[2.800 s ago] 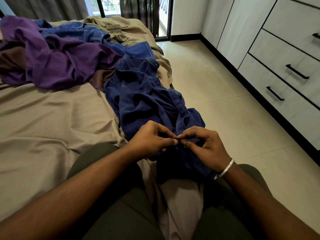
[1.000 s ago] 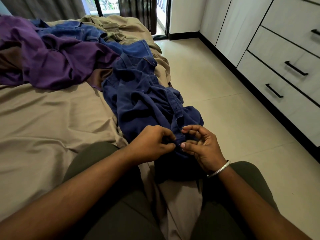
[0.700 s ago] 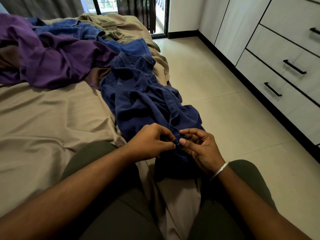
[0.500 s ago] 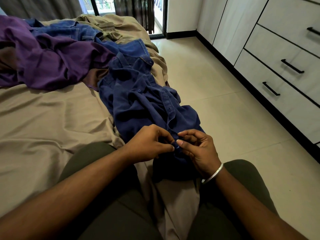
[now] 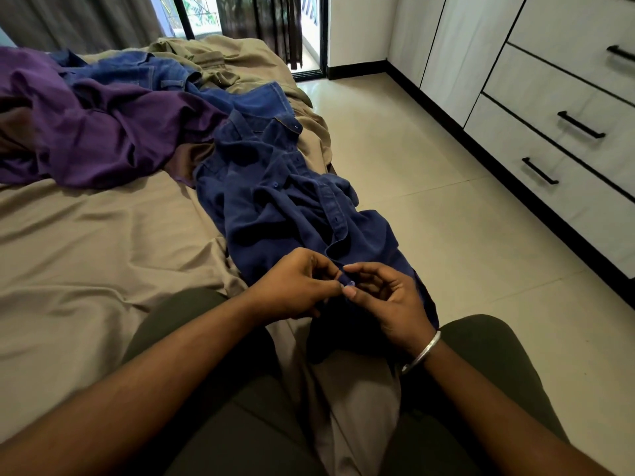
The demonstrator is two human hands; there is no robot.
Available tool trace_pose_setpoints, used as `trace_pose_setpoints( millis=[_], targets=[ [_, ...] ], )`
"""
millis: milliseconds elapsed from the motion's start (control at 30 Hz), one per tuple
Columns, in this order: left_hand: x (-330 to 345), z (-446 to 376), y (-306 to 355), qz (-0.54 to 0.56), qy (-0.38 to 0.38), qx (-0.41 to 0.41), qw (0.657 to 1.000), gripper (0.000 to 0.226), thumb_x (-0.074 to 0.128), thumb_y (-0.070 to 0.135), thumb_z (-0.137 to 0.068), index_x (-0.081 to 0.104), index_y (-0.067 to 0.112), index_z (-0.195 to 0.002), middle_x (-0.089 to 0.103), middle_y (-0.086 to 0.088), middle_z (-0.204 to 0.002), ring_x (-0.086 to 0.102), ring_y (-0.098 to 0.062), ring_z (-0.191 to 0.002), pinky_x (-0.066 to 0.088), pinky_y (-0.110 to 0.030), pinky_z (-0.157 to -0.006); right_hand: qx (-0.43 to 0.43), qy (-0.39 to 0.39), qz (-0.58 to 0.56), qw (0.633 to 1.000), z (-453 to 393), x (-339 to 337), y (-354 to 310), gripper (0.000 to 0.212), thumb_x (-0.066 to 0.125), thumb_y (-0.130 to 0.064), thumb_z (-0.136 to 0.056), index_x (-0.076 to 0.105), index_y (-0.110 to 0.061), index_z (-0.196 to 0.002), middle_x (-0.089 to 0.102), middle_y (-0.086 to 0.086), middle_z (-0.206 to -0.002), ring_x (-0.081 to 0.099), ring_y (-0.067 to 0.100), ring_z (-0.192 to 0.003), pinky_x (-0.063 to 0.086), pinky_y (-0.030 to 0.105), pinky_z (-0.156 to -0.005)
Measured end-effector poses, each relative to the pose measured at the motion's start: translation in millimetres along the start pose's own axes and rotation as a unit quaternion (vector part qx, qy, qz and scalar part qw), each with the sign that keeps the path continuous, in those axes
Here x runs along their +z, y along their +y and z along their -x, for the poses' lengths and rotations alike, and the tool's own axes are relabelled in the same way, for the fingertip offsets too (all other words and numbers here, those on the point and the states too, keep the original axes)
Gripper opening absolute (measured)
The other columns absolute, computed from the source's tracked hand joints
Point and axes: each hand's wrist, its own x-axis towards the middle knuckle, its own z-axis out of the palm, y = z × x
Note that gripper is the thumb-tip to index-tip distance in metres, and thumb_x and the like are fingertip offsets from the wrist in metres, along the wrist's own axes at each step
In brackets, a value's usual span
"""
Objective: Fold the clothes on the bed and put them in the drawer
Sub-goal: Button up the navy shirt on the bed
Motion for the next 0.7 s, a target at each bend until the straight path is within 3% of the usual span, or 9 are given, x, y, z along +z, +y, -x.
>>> trace_pose_setpoints(
  millis=[167, 267, 333, 367, 400, 467, 533, 633, 700],
  targets=[
    [0.1, -1.6, 1.0, 0.078, -0.012, -0.035, 0.996, 0.016, 0.063, 0.003, -0.093, 0.056, 0.004, -0.107, 0.058, 0.002, -0.062, 0.053, -0.006, -0.051, 0.051, -0.024, -0.047, -0.023, 0.012, 0.083, 0.996, 0.5, -4.7, -7.9, 0.035, 0.068, 0.008, -0.083, 0.067, -0.015, -0.109, 0.074, 0.000, -0.107, 0.070, 0.015, -0.101, 0.056, 0.024, -0.085],
    [-3.1, -3.2, 1.8, 0.125, 0.005, -0.042, 0.991, 0.025, 0.069, 0.008, -0.089, 0.057, 0.005, -0.111, 0.056, 0.002, -0.063, 0.052, -0.006, -0.049, 0.046, -0.021, -0.044, -0.065, 0.050, 0.179, 0.980, 7.2, -5.4, -13.9, 0.041, 0.078, -0.016, -0.080, 0.064, -0.019, -0.119, 0.068, -0.001, -0.113, 0.067, 0.018, -0.103, 0.057, 0.030, -0.087],
    [-5.9, -3.2, 0.3, 0.144, 0.008, -0.038, 0.989, 0.030, 0.073, 0.010, -0.085, 0.059, 0.007, -0.111, 0.057, -0.001, -0.065, 0.051, -0.007, -0.047, 0.042, -0.019, -0.041, -0.055, 0.026, 0.240, 0.969, 11.3, -7.1, -17.3, 0.062, 0.085, -0.036, -0.068, 0.059, -0.026, -0.123, 0.064, -0.007, -0.110, 0.066, 0.015, -0.098, 0.056, 0.024, -0.082],
    [-6.5, -3.6, -1.4, 0.143, 0.010, -0.037, 0.989, 0.030, 0.074, 0.011, -0.084, 0.060, 0.007, -0.110, 0.058, -0.002, -0.064, 0.051, -0.008, -0.046, 0.041, -0.019, -0.040, -0.030, 0.005, 0.265, 0.964, 12.4, -8.0, -17.3, 0.065, 0.088, -0.035, -0.064, 0.058, -0.029, -0.122, 0.064, -0.008, -0.107, 0.067, 0.013, -0.093, 0.055, 0.022, -0.078],
    [-6.9, -4.1, -4.0, 0.112, 0.021, -0.035, 0.993, 0.031, 0.077, 0.013, -0.081, 0.061, 0.009, -0.108, 0.060, -0.001, -0.065, 0.053, -0.009, -0.047, 0.041, -0.019, -0.041, -0.007, -0.016, 0.278, 0.960, 13.7, -8.3, -16.1, 0.062, 0.090, -0.026, -0.065, 0.059, -0.030, -0.119, 0.066, -0.006, -0.101, 0.068, 0.012, -0.085, 0.055, 0.023, -0.074],
    [-6.8, -5.1, -7.5, -0.060, 0.062, -0.037, 0.996, 0.038, 0.087, 0.030, -0.071, 0.064, 0.015, -0.097, 0.067, 0.003, -0.069, 0.061, -0.009, -0.056, 0.048, -0.020, -0.049, 0.006, -0.009, 0.282, 0.959, 14.1, -9.5, -14.8, 0.048, 0.085, -0.004, -0.071, 0.065, -0.027, -0.108, 0.069, 0.000, -0.087, 0.068, 0.011, -0.073, 0.054, 0.024, -0.071],
    [-5.1, -3.5, -10.0, -0.233, 0.055, -0.065, 0.969, 0.050, 0.090, 0.052, -0.058, 0.067, 0.020, -0.090, 0.070, 0.007, -0.077, 0.065, -0.005, -0.068, 0.055, -0.024, -0.063, -0.005, 0.035, 0.262, 0.964, 11.2, -13.3, -16.9, 0.039, 0.081, 0.005, -0.073, 0.068, -0.021, -0.099, 0.071, 0.003, -0.080, 0.069, 0.011, -0.072, 0.054, 0.024, -0.073],
    [2.4, -1.8, -13.7, -0.379, -0.006, -0.110, 0.919, 0.055, 0.084, 0.066, -0.057, 0.067, 0.024, -0.089, 0.070, 0.008, -0.085, 0.065, -0.009, -0.077, 0.058, -0.033, -0.070, -0.025, 0.043, 0.256, 0.965, 9.0, -22.3, -22.1, 0.025, 0.083, -0.001, -0.073, 0.065, -0.016, -0.082, 0.069, 0.003, -0.073, 0.068, 0.016, -0.069, 0.056, 0.032, -0.070],
    [5.2, -2.5, -16.9, -0.430, 0.006, -0.078, 0.899, 0.039, 0.082, 0.055, -0.068, 0.067, 0.027, -0.090, 0.069, 0.009, -0.089, 0.066, -0.013, -0.084, 0.057, -0.033, -0.073, 0.009, -0.005, 0.311, 0.950, 16.0, -24.4, -23.1, 0.028, 0.090, -0.022, -0.069, 0.063, -0.017, -0.074, 0.067, 0.001, -0.068, 0.063, 0.014, -0.062, 0.053, 0.032, -0.063]
  ],
)
